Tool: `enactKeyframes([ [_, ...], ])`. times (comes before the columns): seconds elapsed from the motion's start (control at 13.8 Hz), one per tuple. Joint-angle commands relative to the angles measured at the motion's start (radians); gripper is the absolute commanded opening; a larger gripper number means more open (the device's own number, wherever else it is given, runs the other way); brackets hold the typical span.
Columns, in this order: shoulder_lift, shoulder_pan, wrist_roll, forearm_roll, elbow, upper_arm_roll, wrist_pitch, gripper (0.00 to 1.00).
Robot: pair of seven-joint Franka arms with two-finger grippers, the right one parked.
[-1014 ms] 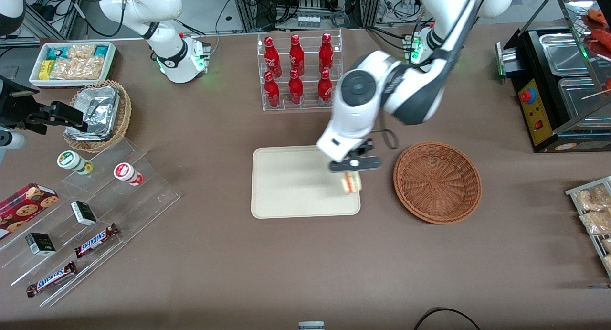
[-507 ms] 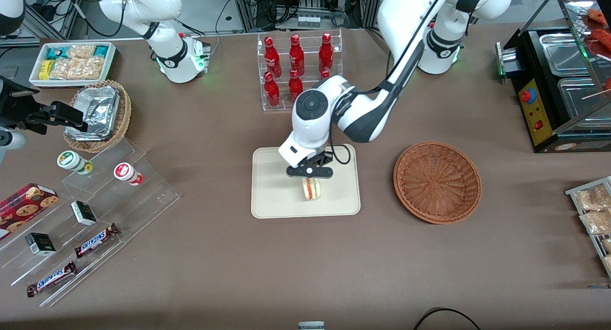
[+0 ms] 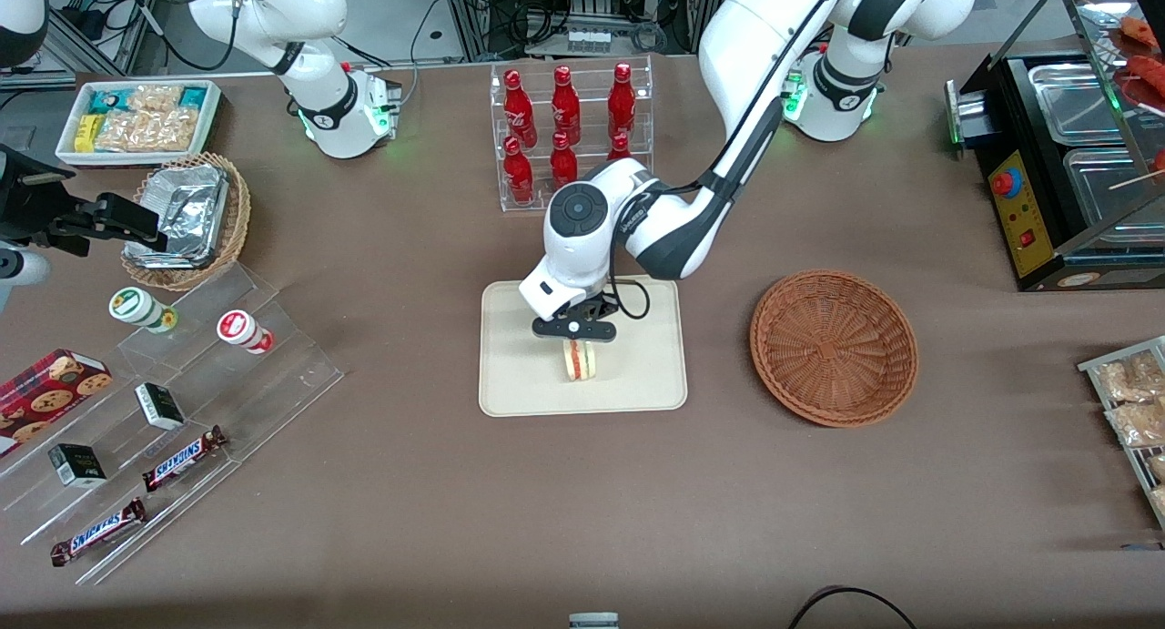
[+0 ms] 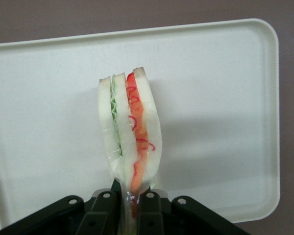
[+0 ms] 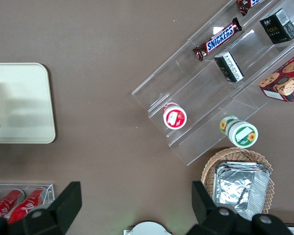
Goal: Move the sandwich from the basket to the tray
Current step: 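Lower the sandwich onto the tray and open the left gripper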
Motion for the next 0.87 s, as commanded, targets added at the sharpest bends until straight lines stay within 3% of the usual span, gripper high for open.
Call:
enactKeyframes([
  [0.0,0.044,-0.014,0.009,0.011,0.035,0.013,0.010,0.00],
  [0.22,0.067,-0.026,0.008,0.013,0.035,0.013,0.033,0.00],
  [0.29,0.073,-0.026,0.003,0.011,0.032,0.013,0.065,0.29],
  [0.36,0.072,-0.026,0.006,0.016,0.029,0.013,0.078,0.91],
  [0.43,0.064,-0.026,-0.001,0.016,0.029,0.015,0.075,1.00],
  [0.8,-0.049,-0.012,-0.006,0.013,0.020,0.021,-0.077,1.00],
])
